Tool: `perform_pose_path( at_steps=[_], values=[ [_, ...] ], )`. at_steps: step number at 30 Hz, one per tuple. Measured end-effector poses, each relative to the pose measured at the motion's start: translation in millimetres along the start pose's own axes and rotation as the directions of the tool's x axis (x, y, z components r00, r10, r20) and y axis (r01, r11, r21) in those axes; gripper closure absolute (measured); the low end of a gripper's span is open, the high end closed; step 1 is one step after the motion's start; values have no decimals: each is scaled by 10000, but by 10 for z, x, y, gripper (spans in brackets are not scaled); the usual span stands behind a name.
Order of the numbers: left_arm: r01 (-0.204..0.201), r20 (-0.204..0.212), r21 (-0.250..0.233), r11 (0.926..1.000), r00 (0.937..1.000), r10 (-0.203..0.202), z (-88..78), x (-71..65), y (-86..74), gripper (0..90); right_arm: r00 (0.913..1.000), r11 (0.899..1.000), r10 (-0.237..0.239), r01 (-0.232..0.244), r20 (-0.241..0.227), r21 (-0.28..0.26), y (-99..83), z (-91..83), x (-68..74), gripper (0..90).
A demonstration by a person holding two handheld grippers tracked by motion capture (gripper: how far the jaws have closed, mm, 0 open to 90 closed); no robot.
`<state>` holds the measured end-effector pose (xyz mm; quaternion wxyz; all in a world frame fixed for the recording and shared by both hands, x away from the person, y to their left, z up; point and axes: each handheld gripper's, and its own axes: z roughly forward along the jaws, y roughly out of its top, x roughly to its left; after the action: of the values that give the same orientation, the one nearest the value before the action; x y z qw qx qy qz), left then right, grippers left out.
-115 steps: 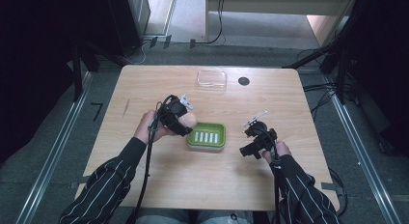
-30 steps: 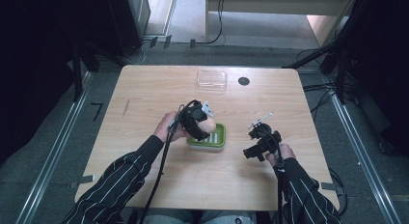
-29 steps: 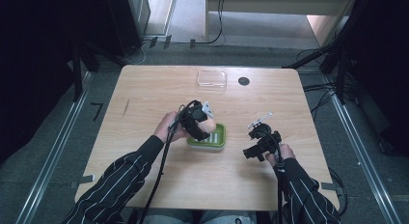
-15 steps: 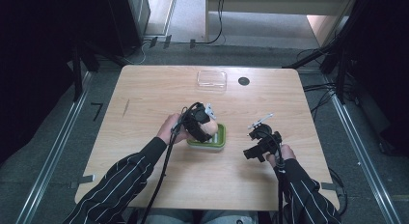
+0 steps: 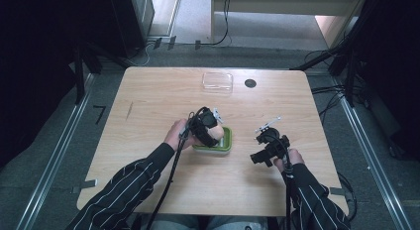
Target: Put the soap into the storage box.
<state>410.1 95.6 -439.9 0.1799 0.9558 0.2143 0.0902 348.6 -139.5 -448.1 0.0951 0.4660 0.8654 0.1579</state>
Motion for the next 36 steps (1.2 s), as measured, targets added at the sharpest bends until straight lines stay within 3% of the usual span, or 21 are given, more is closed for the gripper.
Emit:
perform_pose_path(
  at_steps=[7, 18, 32, 36],
  values=[
    [301, -60, 156, 9994, 9995, -300, 50, -4, -9, 338, 10000, 10000, 34, -33, 34, -22, -18, -11, -9, 140],
    [-46, -9, 339, 9994, 10000, 47, 80, -15, -17, 337, 10000, 10000, 18, -18, 32, 29, -15, -10, -6, 140],
    [620, -189, 335, 9975, 9979, -614, 85, -12, -22, 336, 10000, 10000, 24, -24, 13, 1, -15, -10, -5, 140],
    [621, -250, 369, 9974, 9978, -612, 80, -2, -26, 336, 10000, 10000, 14, -14, 3, 1, -15, -10, -5, 140]
  ],
)
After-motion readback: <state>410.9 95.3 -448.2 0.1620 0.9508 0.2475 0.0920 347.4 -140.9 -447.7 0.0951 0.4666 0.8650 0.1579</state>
